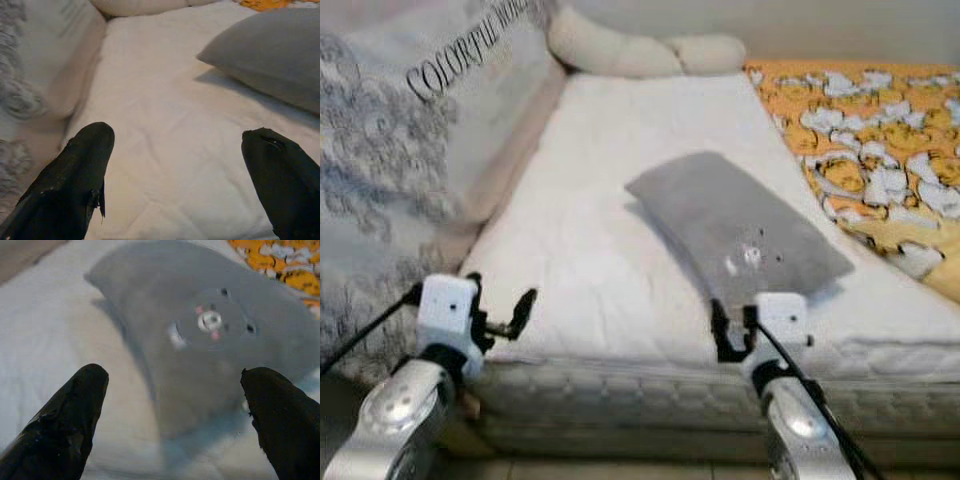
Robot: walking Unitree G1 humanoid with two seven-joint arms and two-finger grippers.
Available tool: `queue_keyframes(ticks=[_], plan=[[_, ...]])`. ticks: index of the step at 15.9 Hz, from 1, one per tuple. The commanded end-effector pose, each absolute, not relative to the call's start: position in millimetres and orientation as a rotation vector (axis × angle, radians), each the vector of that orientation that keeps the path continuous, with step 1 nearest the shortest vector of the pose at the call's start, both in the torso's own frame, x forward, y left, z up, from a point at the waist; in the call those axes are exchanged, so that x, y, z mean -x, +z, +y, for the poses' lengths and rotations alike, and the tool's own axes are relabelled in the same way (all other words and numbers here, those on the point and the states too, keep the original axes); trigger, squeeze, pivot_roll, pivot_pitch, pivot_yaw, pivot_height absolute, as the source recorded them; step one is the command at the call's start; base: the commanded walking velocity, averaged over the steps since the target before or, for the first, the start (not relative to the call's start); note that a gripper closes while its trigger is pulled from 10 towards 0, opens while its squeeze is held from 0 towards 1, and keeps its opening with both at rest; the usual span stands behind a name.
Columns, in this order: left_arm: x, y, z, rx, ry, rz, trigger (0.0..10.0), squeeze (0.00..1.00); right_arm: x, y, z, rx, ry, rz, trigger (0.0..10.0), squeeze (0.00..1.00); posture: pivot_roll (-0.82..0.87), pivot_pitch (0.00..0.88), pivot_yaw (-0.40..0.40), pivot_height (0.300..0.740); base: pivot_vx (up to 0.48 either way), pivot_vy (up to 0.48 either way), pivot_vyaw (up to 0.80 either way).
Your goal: Clean up the room
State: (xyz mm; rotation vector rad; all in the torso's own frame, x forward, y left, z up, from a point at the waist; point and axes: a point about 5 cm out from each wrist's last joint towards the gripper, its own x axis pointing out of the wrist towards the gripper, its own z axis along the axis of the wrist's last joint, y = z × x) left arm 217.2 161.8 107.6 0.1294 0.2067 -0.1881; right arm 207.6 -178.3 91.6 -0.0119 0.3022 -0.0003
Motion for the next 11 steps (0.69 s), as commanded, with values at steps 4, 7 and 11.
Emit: queue_keyframes(ticks=[4, 7, 11], plan=[[-216.7, 108.3, 169.4, -0.148, -0.17, 0.207, 10.0, 0.0, -211.9, 96.7, -168.6, 0.001, 0.028, 0.272, 10.0, 0.0, -0.01, 0.0, 0.02, 0.74, 0.274, 0.0, 0.0], [-216.5, 107.9, 167.5, -0.15, -0.182, 0.208, 10.0, 0.0, -211.5, 97.0, -169.6, 0.005, 0.029, 0.27, 10.0, 0.0, -0.01, 0.0, 0.022, 0.74, 0.274, 0.0, 0.0], [-217.2, 107.7, 167.1, -0.153, -0.195, 0.207, 10.0, 0.0, -212.7, 96.5, -169.0, 0.01, 0.033, 0.267, 10.0, 0.0, -0.01, 0.0, 0.024, 0.74, 0.274, 0.0, -0.6]])
